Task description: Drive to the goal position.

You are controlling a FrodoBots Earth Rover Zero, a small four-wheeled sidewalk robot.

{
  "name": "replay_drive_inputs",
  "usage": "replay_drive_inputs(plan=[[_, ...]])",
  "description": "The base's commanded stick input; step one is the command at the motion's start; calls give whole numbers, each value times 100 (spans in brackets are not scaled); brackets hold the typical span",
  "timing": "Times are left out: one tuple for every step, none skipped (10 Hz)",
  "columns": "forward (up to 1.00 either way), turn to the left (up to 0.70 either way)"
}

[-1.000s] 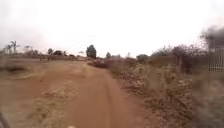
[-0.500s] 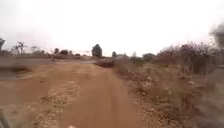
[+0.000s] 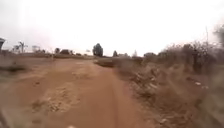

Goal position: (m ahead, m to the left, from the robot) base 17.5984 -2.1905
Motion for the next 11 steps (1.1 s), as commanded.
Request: replay_drive_inputs(plan=[[50,0],[50,0],[50,0],[50,0],[50,0],[50,0],[50,0],[50,0],[50,0],[50,0],[50,0]])
